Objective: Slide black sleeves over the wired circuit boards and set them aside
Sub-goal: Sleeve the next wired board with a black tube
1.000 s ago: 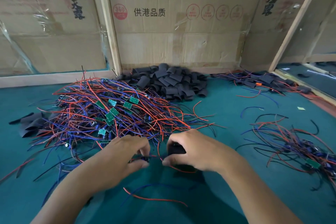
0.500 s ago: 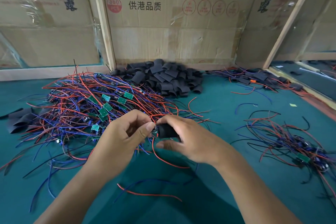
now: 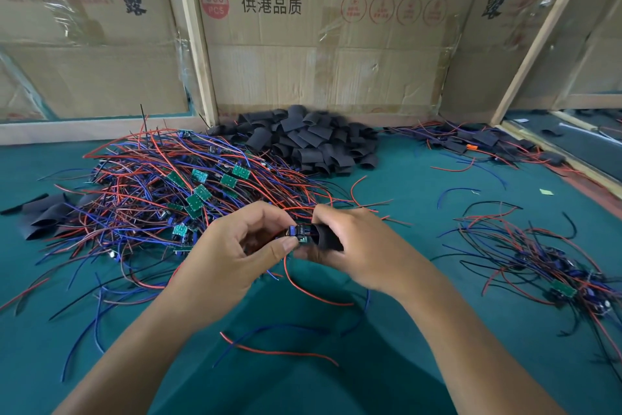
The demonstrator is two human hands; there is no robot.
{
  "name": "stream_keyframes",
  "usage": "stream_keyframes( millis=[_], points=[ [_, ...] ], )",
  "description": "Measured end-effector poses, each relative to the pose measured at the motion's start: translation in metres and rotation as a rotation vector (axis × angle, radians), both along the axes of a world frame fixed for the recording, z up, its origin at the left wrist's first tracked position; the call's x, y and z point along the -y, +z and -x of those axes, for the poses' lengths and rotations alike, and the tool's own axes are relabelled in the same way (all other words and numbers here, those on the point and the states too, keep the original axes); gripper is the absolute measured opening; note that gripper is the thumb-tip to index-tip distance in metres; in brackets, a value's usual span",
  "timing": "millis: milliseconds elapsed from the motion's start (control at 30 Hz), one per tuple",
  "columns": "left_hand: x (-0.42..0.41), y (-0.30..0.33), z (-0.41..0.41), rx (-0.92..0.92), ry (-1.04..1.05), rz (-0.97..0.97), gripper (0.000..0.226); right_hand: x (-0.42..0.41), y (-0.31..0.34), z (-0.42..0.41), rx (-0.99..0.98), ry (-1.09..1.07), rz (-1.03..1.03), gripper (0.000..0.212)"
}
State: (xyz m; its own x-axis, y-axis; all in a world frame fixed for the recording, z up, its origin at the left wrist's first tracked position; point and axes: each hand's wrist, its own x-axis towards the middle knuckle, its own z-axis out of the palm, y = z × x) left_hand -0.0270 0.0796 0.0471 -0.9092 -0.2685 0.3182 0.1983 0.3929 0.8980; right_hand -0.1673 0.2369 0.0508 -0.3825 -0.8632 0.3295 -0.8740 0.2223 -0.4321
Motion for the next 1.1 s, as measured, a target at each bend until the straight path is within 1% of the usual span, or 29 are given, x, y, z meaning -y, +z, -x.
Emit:
stream_keyframes(
  millis=[100, 233, 400, 533, 600, 700, 800, 900, 967, 1033, 1100],
  points=[
    [-0.001, 0.0, 0.0, -0.002, -0.005, 0.02, 0.012, 0.0, 0.0, -0.003, -0.028, -0.027, -0.076, 0.047],
    [-0.002, 0.001, -0.001, -0.025, -0.01, 0.021, 0.013, 0.001, 0.0, -0.006, -0.149, -0.1, -0.123, 0.052],
    [-0.004, 0.001, -0.001, 0.003, -0.033, 0.022, 0.012, 0.003, -0.002, -0.008, -0.207, -0.063, 0.015, 0.058],
    [-0.004, 0.0, 0.0, 0.003, -0.036, -0.032, 0.011, 0.004, -0.002, -0.009, -0.288, -0.071, 0.108, 0.051],
    [-0.005, -0.001, 0.0, 0.011, -0.022, 0.014, 0.011, 0.006, -0.005, -0.01, -0.314, -0.076, 0.131, 0.044],
    [-0.007, -0.002, 0.001, 0.007, 0.035, 0.089, 0.012, 0.01, -0.009, -0.01, -0.328, -0.092, 0.132, 0.039],
    [-0.007, -0.002, 0.001, -0.01, 0.063, 0.085, 0.013, 0.01, -0.008, -0.01, -0.292, -0.12, 0.095, 0.038],
    [-0.006, -0.001, 0.0, -0.01, 0.049, 0.099, 0.008, 0.008, -0.006, -0.009, -0.27, -0.124, 0.092, 0.043],
    [-0.007, -0.001, 0.0, -0.014, 0.042, 0.085, 0.007, 0.008, -0.006, -0.011, -0.261, -0.112, 0.089, 0.04],
    [-0.008, 0.0, 0.0, -0.016, 0.042, 0.075, 0.01, 0.009, -0.006, -0.012, -0.265, -0.105, 0.092, 0.041],
    [-0.009, 0.0, 0.0, -0.015, 0.048, 0.081, 0.02, 0.01, -0.006, -0.012, -0.274, -0.105, 0.107, 0.041]
  ],
)
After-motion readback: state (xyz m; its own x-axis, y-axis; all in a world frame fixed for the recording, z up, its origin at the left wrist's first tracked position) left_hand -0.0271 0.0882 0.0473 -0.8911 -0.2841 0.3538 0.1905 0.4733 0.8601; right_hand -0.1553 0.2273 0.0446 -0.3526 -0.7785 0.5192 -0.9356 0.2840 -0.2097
